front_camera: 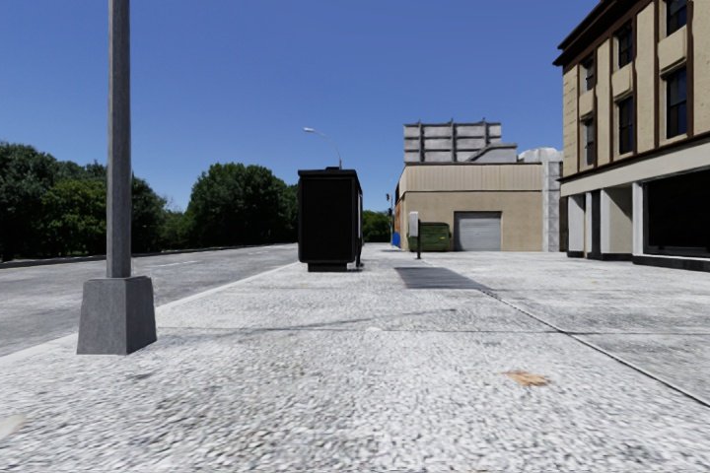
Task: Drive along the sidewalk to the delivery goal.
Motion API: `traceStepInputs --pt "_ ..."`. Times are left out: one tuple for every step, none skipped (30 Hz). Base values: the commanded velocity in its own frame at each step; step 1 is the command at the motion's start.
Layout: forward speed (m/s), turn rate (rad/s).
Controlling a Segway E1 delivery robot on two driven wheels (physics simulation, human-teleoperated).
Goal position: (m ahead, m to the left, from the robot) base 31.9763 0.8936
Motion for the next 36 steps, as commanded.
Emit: traceStepInputs --pt "2.00 -0.20" --pt "2.00 -0.22" --pt "2.00 -0.23" --pt "2.00 -0.23" --pt "2.00 -0.23" --pt "2.00 -0.23" --pt "2.00 -0.23" --pt "2.00 -0.23" --pt "2.00 -0.24" --pt "2.00 -0.24" --pt "2.00 -0.26" --pt "2.00 -0.33" --pt "2.00 -0.36" --pt "2.00 -0.37" --pt "2.00 -0.37" --pt "2.00 -0.37" --pt "2.00 -0.37" --pt "2.00 -0.37" --pt "2.00 -0.37" --pt "2.00 -0.37" --pt "2.00 -0.37" --pt "2.00 -0.37" --pt "2.00 -0.37" --pt "2.00 -0.37" --pt "2.00 -0.37" --pt "2.00 -0.37" --pt "2.00 -0.37" --pt "2.00 -0.37" --pt "2.00 -0.37" --pt "2.00 -0.37" --pt "2.00 -0.37" --pt "2.00 -0.37" --pt "2.00 -0.37" --pt "2.00 -0.37" --pt "2.00 -0.37" --pt "2.00 -0.37"
